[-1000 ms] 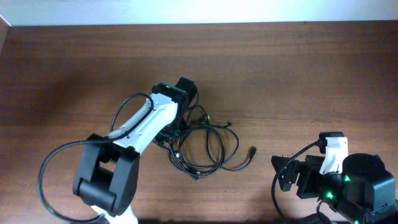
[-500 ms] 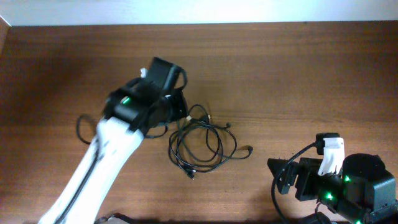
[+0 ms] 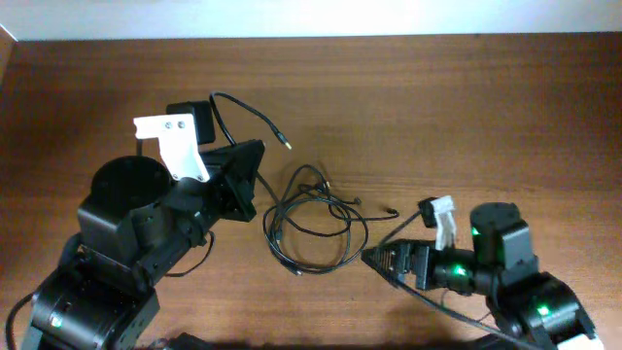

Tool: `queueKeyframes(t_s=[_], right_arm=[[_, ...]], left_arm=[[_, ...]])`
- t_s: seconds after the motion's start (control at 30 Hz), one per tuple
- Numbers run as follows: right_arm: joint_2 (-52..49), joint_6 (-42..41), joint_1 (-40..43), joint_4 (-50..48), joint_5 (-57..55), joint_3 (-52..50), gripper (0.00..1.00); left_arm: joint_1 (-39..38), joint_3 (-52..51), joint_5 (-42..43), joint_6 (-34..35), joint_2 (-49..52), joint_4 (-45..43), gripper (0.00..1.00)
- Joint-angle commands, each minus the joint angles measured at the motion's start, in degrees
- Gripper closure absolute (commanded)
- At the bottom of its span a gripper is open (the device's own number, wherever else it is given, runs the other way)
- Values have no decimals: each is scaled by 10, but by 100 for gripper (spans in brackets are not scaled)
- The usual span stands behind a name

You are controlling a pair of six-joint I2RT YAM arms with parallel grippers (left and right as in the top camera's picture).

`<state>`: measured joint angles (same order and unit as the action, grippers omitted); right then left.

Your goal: Untangle cables

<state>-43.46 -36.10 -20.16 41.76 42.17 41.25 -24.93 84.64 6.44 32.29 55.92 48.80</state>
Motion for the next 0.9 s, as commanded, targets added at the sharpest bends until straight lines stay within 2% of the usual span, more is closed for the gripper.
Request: queueKeyframes(t_s=[0.0, 0.03, 0.07, 0.2, 0.3, 0.37, 0.43, 0.47, 0.53, 0.6, 0.67, 0.8, 0.87], right_arm=[[-24, 165, -19, -38, 54, -14, 1], [-30, 214, -39, -42, 19, -14, 1], [-35, 228, -67, -51, -52, -14, 2], [-77, 242, -200, -155, -210, -14, 1], [-143, 252, -281, -189, -386, -14, 1], [-209, 252, -309, -228, -511, -14, 2], [-272, 253, -312, -300, -551, -14, 1], [-298, 254, -312, -343, -550, -14, 5], [-314, 254, -312, -377, -549, -14, 33], [-307, 254, -312, -387, -549, -10, 72], [-285, 254, -312, -386, -549, -4, 96], [-165, 253, -312, -366, -521, 16, 96], [-97, 252, -312, -366, -504, 21, 96]], left_arm=[[3, 5, -13, -12, -4, -3, 100], [3, 5, -15, -12, -4, -3, 100], [3, 5, -20, -12, -4, -3, 100], [3, 5, -24, -12, -4, -10, 99], [3, 5, -47, -12, -4, -7, 99], [3, 5, -48, -12, -4, -8, 100], [3, 5, -48, -12, -4, -7, 100], [3, 5, -53, -12, -6, -4, 100], [3, 5, -90, -12, -10, 10, 100], [3, 5, -130, -12, -16, 35, 100], [3, 5, -144, -12, -17, 40, 100], [3, 5, -197, -11, -15, 77, 100], [3, 5, -197, -11, -10, 107, 100]])
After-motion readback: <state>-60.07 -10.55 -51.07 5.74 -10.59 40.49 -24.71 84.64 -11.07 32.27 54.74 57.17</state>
